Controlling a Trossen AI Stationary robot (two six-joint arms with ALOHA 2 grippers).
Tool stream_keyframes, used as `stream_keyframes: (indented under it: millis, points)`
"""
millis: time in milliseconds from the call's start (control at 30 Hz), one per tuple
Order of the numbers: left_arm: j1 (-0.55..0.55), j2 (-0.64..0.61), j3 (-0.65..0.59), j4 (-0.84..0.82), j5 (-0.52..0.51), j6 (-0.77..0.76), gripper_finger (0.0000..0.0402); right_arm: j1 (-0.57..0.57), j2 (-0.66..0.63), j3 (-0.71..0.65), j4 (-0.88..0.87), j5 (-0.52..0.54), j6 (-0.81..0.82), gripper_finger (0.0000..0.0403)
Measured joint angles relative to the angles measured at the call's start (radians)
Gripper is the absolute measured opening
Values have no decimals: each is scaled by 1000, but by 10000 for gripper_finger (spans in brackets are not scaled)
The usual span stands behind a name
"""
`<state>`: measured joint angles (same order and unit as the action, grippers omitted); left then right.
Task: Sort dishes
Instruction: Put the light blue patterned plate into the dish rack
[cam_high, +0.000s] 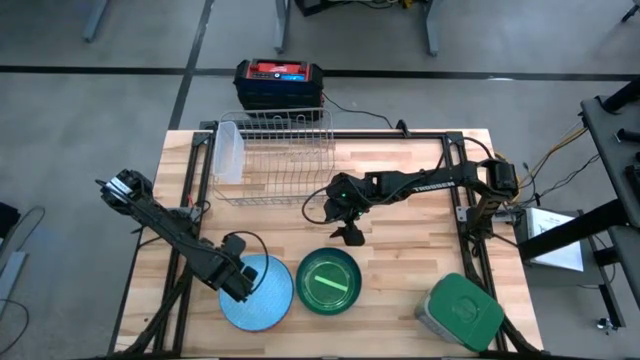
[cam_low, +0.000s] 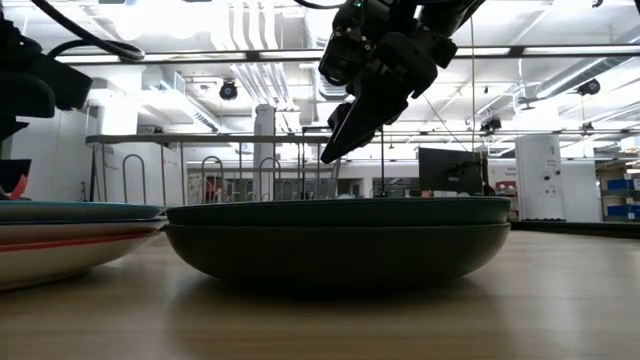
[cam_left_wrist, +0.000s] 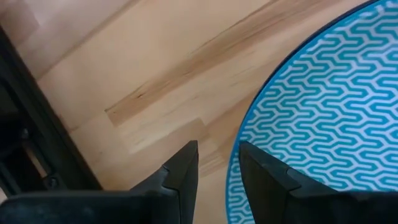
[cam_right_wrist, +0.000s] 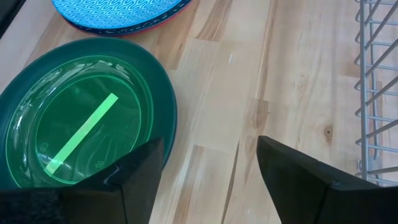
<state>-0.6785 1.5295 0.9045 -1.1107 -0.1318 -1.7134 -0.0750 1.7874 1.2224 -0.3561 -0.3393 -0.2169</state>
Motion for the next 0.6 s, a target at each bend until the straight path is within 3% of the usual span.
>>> stream_keyframes:
  millis: [600]
  points:
    - [0,-1,-51,128,-11,34,105,0,0,0,1,0,-11,257]
